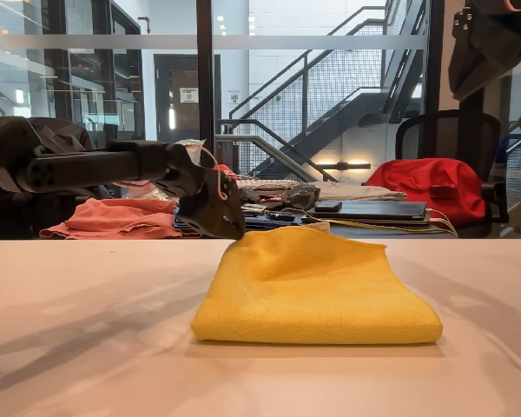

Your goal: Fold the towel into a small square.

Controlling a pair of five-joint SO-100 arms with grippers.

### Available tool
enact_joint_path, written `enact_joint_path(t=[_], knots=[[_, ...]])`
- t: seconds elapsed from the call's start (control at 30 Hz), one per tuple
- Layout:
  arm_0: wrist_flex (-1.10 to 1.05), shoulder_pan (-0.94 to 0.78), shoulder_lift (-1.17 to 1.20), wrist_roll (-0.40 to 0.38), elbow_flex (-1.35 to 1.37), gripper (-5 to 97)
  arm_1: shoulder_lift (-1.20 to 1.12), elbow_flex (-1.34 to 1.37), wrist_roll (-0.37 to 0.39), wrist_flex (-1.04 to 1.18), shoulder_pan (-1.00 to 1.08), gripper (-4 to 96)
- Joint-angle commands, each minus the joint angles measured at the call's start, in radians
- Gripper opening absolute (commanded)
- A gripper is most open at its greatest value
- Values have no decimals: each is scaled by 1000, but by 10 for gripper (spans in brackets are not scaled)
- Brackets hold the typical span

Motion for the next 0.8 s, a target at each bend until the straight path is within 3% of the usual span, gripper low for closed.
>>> enact_joint_path(t=[0.0,0.63,0.77], knots=[[21,5,28,3,-8,-2,11,-31,-2,0,-8,-20],[17,5,31,3,-9,6,143,-66,17,43,-60,-8],[18,5,37,3,-9,36,264,-121,84,80,-81,50]])
